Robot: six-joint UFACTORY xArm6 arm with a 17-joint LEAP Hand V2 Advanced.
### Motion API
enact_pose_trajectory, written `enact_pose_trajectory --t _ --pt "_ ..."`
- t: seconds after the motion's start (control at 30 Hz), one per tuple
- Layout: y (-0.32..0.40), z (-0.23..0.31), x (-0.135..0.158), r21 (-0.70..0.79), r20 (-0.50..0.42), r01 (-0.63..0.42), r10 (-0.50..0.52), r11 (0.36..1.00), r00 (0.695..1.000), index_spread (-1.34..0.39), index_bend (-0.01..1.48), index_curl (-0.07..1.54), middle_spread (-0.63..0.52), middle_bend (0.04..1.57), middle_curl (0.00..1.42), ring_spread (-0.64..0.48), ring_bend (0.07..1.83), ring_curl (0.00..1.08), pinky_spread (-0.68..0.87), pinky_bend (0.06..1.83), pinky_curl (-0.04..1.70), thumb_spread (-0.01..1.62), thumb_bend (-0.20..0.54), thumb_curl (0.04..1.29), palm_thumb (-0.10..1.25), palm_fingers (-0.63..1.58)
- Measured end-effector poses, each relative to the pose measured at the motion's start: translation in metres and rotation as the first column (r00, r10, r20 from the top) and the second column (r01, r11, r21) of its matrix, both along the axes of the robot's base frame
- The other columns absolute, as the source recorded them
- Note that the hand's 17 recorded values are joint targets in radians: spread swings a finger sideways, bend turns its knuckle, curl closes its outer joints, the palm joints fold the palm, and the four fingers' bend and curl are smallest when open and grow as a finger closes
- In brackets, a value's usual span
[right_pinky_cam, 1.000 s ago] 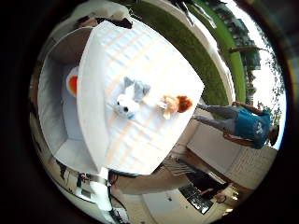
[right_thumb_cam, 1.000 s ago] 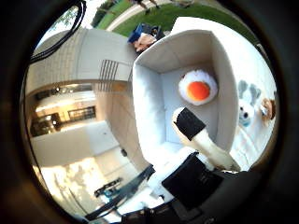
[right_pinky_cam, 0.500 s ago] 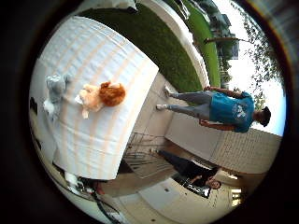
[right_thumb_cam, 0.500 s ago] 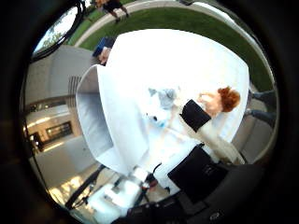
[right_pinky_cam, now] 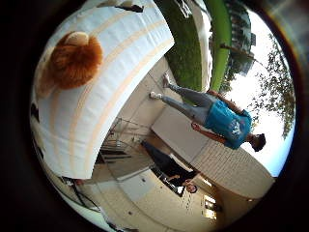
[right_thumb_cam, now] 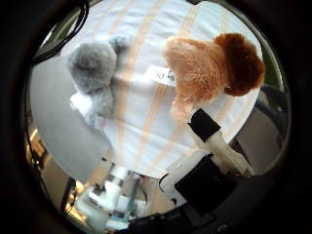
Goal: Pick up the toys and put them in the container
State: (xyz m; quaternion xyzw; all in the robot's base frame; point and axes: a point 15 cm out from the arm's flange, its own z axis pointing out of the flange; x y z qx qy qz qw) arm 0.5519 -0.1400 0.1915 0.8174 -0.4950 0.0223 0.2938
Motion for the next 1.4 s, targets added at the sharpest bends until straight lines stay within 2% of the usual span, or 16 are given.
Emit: enact_pose_trajectory --t 0.13,0.2,0.27,0.33,0.37,0.43,0.53,0.67,0.8,0.87,1.03,1.13,1.23,1.4 --pt "0.001 -0.018 -0.002 -0.009 -0.031 0.0 -0.001 1.0 1.0 -0.18 0.21 0.34 -0.02 0.18 0.34 0.23 0.31 0.31 0.39 0.34 0.26 1.08 -0.026 0.36 0.69 0.17" --pt "0.001 -0.019 -0.002 -0.012 -0.033 -0.002 0.001 1.0 0.999 -0.2 0.23 0.35 -0.05 0.23 0.35 0.22 0.35 0.32 0.39 0.31 0.24 1.08 -0.024 0.35 0.71 0.36" --pt "-0.001 -0.018 -0.002 -0.021 -0.035 -0.007 0.007 1.0 0.999 -0.24 0.16 0.33 -0.08 0.32 0.39 0.17 0.52 0.35 0.37 0.34 0.22 1.08 -0.026 0.35 0.71 0.65" --pt "-0.001 -0.016 -0.002 -0.021 -0.033 -0.007 0.007 1.0 0.999 -0.28 0.07 0.28 -0.11 0.44 0.44 0.14 0.7 0.41 0.35 0.39 0.24 1.08 -0.022 0.36 0.73 0.8" --pt "-0.001 -0.012 -0.002 -0.021 -0.029 -0.01 0.009 1.0 1.0 -0.31 0.05 0.26 -0.13 0.53 0.49 0.13 0.85 0.47 0.34 0.42 0.26 1.08 -0.023 0.36 0.73 0.86" --pt "-0.002 -0.005 -0.004 -0.021 -0.027 -0.006 0.006 1.0 1.0 -0.36 0.1 0.24 -0.16 0.63 0.55 0.1 0.99 0.55 0.34 0.46 0.28 1.08 -0.025 0.36 0.74 0.88" --pt "-0.006 0.011 -0.007 -0.018 -0.013 0.008 -0.008 1.0 1.0 -0.44 0.17 0.22 -0.2 0.75 0.64 0.05 1.15 0.64 0.34 0.6 0.34 1.07 -0.021 0.37 0.76 0.92" --pt "-0.012 0.036 -0.014 0.001 0.02 0.031 -0.031 1.0 0.999 -0.58 0.21 0.19 -0.25 0.87 0.77 -0.01 1.22 0.71 0.34 0.96 0.49 1.07 0.01 0.42 0.89 1.03" --pt "-0.005 0.06 -0.031 0.051 0.018 0.064 -0.065 0.997 0.998 -0.7 0.27 0.18 -0.27 0.95 0.87 -0.05 1.26 0.76 0.31 1.17 0.62 1.09 0.03 0.48 0.98 1.03" --pt "0.0 0.074 -0.047 0.081 -0.014 0.087 -0.086 0.993 0.996 -0.77 0.33 0.19 -0.28 0.98 0.92 -0.07 1.28 0.78 0.29 1.23 0.68 1.11 0.025 0.51 1.0 1.0" --pt "0.034 0.131 -0.097 0.186 -0.086 0.107 -0.092 0.977 0.992 -0.89 0.44 0.2 -0.29 1.03 1.0 -0.09 1.34 0.82 0.25 1.3 0.78 1.13 -0.005 0.55 0.99 0.93" --pt "0.07 0.175 -0.119 0.254 -0.062 0.048 -0.034 0.966 0.998 -0.95 0.5 0.22 -0.29 1.05 1.04 -0.1 1.36 0.83 0.23 1.34 0.83 1.15 -0.011 0.58 0.99 0.89" --pt "0.114 0.213 -0.135 0.324 0.009 -0.041 0.04 0.945 0.999 -1.02 0.56 0.24 -0.29 1.08 1.08 -0.11 1.39 0.85 0.21 1.36 0.88 1.15 -0.011 0.61 0.98 0.86" --pt "0.212 0.252 -0.16 0.485 0.109 -0.203 0.172 0.851 0.979 -1.08 0.62 0.28 -0.29 1.11 1.11 -0.12 1.41 0.86 0.19 1.4 0.93 1.15 -0.013 0.63 0.98 0.83"
